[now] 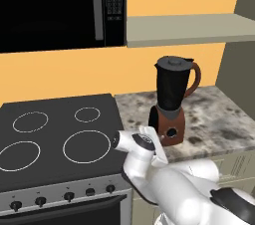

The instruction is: Open the blender lid, put the banana in the blender, close the lid, and start the blender.

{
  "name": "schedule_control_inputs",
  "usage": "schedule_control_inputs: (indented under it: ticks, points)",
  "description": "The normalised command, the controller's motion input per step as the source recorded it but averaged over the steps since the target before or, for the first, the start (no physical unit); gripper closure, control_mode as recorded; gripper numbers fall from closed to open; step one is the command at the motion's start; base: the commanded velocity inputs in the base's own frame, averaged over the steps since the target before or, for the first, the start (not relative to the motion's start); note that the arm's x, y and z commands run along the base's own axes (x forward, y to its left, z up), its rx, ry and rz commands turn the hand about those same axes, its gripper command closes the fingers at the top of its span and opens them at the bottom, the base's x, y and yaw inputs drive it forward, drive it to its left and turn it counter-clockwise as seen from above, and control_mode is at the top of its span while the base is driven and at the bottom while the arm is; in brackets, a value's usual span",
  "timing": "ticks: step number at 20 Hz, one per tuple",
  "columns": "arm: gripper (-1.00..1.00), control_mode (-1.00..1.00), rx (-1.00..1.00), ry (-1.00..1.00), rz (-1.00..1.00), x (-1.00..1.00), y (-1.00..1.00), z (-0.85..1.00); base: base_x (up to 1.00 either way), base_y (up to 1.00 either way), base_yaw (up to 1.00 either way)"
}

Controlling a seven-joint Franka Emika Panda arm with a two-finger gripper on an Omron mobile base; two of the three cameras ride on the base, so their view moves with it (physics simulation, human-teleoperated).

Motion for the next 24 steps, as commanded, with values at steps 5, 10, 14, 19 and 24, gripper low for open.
schedule_control_inputs:
  ticks: [5, 10, 14, 19, 24]
  points:
    - [-1.00, -1.00, 0.00, -0.02, -0.04, -0.19, -0.64, -0.82, 0.00, 0.00, 0.00]
    - [-1.00, -1.00, 0.00, -0.04, -0.09, -0.24, -0.68, -0.59, 0.00, 0.00, 0.00]
    - [-1.00, -1.00, 0.00, -0.05, -0.15, -0.23, -0.63, -0.32, 0.00, 0.00, 0.00]
    - [-1.00, -1.00, 0.00, -0.04, -0.21, -0.55, -0.74, -0.10, 0.00, 0.00, 0.00]
    - [-1.00, -1.00, 0.03, -0.05, -0.23, -0.80, -0.83, 0.00, 0.00, 0.00, 0.00]
